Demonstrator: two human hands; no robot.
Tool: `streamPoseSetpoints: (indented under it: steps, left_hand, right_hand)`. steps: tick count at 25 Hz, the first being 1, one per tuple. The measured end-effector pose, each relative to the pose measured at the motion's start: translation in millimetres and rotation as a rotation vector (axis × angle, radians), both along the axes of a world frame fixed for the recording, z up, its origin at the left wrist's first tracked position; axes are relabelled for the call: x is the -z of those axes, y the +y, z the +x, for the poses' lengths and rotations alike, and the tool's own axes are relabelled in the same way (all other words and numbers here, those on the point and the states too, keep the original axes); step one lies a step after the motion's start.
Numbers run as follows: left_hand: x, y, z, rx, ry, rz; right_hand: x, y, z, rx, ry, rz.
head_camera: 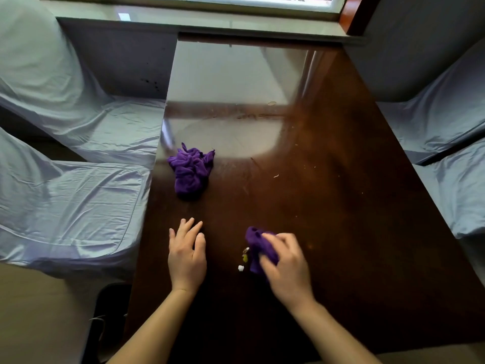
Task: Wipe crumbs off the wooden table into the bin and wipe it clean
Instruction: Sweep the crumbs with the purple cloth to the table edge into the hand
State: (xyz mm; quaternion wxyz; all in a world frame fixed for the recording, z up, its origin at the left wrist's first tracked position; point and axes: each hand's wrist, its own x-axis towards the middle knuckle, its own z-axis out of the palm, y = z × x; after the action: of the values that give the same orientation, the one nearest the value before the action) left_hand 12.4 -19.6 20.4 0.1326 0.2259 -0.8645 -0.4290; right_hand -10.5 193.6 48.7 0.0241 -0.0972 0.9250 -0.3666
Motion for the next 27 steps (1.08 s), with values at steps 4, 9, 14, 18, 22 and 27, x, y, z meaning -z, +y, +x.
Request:
streamPoseSetpoints:
  steps: [4,9,14,18,22,27]
  left_hand:
    - [-7,-30,25,-0.020,0.106,0.101]
    - [2,-58,52,-0.027,0.051,-0.017]
    - [5,-59,60,-0.122,0.021,0.027]
    - [6,-66,61,-0.232,0.015,0.081]
    - [10,-67,68,-0.309,0.043,0.112]
    - [13,-80,66,-0.330,0.099,0.415]
  right_hand:
    - [-5,18,-42,0.134,-0.001,0.154]
    - [10,-12,-19,0.076,0.046,0.325]
    - [7,-48,19,-0.138,0.023,0.139]
    - [-9,-13,-2,-0.034,0.062,0.038]
    - [-2,50,-9,0.112,-0.006,0.207]
    - [12,12,38,0.179,-0.034,0.312]
